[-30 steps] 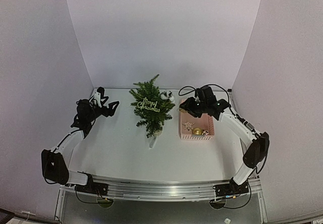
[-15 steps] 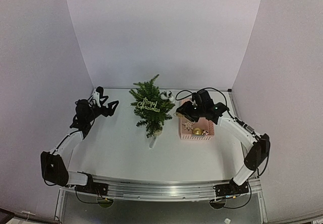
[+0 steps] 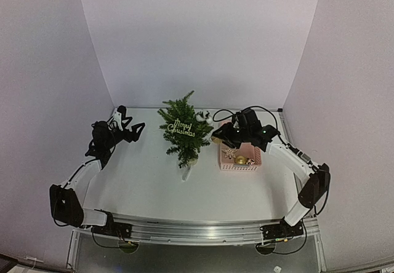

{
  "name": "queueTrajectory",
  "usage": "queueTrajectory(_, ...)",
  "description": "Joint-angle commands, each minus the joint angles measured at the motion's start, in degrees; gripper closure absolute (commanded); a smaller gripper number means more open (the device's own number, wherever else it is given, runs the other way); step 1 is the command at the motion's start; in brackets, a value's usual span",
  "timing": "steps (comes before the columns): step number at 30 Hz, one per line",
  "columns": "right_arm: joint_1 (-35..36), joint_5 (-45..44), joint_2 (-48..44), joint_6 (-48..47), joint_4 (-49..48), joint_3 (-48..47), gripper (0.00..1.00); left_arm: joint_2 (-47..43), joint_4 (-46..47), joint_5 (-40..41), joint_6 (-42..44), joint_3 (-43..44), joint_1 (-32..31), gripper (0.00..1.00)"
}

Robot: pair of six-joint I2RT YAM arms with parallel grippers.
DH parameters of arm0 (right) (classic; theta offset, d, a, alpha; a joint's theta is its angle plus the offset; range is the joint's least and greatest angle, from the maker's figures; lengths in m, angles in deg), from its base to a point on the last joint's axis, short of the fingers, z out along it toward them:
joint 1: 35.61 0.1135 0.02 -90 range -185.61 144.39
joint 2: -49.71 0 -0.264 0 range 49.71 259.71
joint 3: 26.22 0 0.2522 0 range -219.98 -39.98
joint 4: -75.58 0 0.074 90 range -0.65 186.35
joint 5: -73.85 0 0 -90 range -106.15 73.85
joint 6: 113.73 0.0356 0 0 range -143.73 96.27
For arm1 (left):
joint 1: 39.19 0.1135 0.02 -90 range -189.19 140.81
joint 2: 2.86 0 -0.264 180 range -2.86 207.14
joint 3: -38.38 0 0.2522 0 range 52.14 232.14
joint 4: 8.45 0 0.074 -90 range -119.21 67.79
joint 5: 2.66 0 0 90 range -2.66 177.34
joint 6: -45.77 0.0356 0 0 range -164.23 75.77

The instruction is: Decorate the small christmas tree

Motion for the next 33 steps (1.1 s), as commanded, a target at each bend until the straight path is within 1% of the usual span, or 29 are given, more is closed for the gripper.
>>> queueTrajectory(1, 0.0, 3.1, -0.5, 0.8, -2.4, 0.2, 0.78, -1.1, 2.0, -0.2, 0.2, 0.9, 0.3, 0.12)
queueTrajectory(8, 0.0, 5.7, 0.6, 1.1, -2.4, 0.7, 0.8, -0.9, 2.0, -0.4, 0.0, 0.8, 0.3, 0.12)
queueTrajectory(27, 0.9, 1.8, 2.1, 1.1, -2.4, 1.9, 0.82, -1.1, 1.5, -0.1, 0.3, 0.8, 0.3, 0.12)
queueTrajectory(33, 0.9, 1.7, 2.8, 0.9, -2.4, 0.2, 0.82, -1.0, 1.4, 0.0, 0.5, 0.8, 0.3, 0.12)
